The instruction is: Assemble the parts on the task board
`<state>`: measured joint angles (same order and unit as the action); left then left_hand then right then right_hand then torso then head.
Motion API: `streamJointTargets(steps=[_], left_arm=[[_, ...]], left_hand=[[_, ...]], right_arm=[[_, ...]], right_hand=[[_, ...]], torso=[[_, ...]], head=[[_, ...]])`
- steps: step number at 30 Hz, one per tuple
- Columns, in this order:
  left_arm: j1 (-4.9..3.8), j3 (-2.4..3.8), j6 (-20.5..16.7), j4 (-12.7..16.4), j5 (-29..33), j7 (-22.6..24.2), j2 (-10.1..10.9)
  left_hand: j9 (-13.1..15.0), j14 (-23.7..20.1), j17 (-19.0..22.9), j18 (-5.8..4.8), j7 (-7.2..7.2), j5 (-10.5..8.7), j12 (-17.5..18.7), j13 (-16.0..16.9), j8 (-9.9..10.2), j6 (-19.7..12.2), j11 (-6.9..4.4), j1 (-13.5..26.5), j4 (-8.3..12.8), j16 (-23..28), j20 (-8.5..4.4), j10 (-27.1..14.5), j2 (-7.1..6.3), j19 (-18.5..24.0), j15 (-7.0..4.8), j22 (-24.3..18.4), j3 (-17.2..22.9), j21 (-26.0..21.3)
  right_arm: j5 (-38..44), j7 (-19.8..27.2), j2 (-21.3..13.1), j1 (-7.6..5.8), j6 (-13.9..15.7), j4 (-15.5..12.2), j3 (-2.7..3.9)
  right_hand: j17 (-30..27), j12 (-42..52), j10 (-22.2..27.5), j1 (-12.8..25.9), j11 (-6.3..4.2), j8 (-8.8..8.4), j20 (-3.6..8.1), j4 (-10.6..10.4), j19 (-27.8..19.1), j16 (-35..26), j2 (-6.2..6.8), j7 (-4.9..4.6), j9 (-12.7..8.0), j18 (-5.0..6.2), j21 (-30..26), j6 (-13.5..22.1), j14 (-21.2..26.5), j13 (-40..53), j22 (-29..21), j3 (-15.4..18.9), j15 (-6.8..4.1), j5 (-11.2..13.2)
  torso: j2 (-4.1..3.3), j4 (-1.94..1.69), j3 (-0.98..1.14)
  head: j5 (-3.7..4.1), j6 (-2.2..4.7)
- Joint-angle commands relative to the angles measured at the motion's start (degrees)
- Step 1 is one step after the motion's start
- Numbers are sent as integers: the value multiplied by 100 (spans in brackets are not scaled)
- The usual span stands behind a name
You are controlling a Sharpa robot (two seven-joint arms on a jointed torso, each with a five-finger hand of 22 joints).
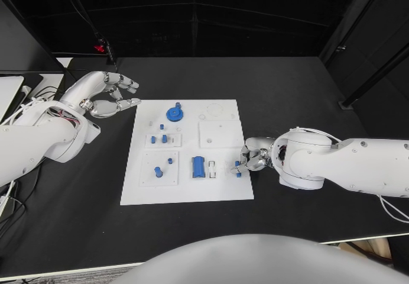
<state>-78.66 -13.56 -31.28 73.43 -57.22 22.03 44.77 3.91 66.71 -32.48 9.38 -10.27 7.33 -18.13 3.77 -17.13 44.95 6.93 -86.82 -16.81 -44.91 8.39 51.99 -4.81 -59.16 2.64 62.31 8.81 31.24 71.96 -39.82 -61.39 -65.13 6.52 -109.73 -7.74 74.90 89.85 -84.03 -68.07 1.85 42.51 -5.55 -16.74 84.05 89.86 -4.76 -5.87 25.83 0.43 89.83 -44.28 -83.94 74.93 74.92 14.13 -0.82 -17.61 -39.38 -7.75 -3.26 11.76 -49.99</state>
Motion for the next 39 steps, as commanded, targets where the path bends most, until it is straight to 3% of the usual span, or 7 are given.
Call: streamJointTargets(steps=[1, 10, 19, 28, 32, 34, 39], left_arm=[[-9, 5, 19, 4, 29, -1, -1], [-8, 5, 29, 3, 29, -1, -2], [-8, 5, 41, 6, 29, -7, 1], [-8, 5, 60, 2, 29, -16, 3], [-8, 5, 68, 6, 29, -17, 3], [-8, 5, 70, 5, 29, -22, 7], [-8, 5, 73, 2, 29, -24, 8]], left_hand=[[-1, 41, 10, 102, -2, 24, -21, -9, 32, 27, -8, 5, 5, 36, -4, 35, 53, -35, -17, -5, -38, -25], [-1, 41, 10, 102, -2, 24, -21, -9, 32, 27, -8, 5, 5, 36, -4, 35, 53, -35, -17, -5, -38, -25], [-2, 43, 11, 101, -3, 26, -22, -10, 34, 27, -7, 15, 4, 36, -5, 34, 54, -43, -17, -1, -44, -24], [-2, 44, 11, 99, -4, 28, -23, -10, 35, 26, -7, 26, 3, 35, -5, 34, 54, -51, -16, 3, -51, -22], [-2, 44, 11, 99, -4, 28, -23, -10, 35, 26, -7, 26, 3, 35, -5, 34, 54, -51, -16, 3, -51, -22], [-2, 44, 11, 99, -4, 28, -23, -10, 35, 26, -7, 26, 3, 35, -5, 34, 54, -51, -16, 3, -51, -22], [-2, 44, 11, 99, -4, 28, -23, -10, 35, 26, -7, 26, 3, 35, -5, 34, 54, -51, -16, 3, -51, -22]], right_arm=[[90, -363, 20, -3, -230, 2, 0], [101, -355, 205, 13, -254, 156, -1], [102, -352, 312, 28, -242, 344, -2], [102, -321, 481, 104, -126, 452, -3], [102, -309, 507, 131, -77, 456, -3], [102, -307, 514, 141, -72, 461, -3], [102, -327, 546, 149, -142, 483, -3]], right_hand=[[1510, 15, -597, 71, 45, -21, -27, 5, 595, 14, -12, -5, -9, -43, 17, -37, -606, 1507, 1508, 42, 33, 37], [1510, 15, -597, 92, 45, -25, -29, 3, 595, 14, -32, -4, -14, -43, 17, -47, -606, 1507, 1508, 47, 34, 55], [1510, 15, -597, 61, 54, -91, -36, 19, 595, 14, -158, -16, -58, -43, 17, -11, -606, 1507, 1508, 12, 40, 59], [1510, 15, -597, 49, 62, -118, -40, 17, 595, 14, -186, -26, -75, -43, 17, 9, -606, 1507, 1508, 9, 45, 67], [1510, 15, -597, 0, 72, -153, -46, 27, 595, 14, -210, -37, -99, -43, 17, 33, -606, 1507, 1508, -2, 52, 6], [1510, 15, -597, -102, 92, -218, -57, 41, 595, 14, -233, -60, -148, -43, 17, 76, -606, 1507, 1508, -28, 68, -76], [1510, 15, -597, -241, 142, -334, -88, 46, 595, 14, -238, -120, -239, -43, 17, 197, -606, 1507, 1508, -49, 106, -201]], torso=[[4, 1, 0], [4, -5, 1], [4, -5, -3], [3, -5, -2], [0, -12, 1], [3, 1, -1], [1, 2, -1]], head=[[6, -1], [27, -1], [27, -1], [55, -1], [39, -1], [25, -1], [44, -1]])
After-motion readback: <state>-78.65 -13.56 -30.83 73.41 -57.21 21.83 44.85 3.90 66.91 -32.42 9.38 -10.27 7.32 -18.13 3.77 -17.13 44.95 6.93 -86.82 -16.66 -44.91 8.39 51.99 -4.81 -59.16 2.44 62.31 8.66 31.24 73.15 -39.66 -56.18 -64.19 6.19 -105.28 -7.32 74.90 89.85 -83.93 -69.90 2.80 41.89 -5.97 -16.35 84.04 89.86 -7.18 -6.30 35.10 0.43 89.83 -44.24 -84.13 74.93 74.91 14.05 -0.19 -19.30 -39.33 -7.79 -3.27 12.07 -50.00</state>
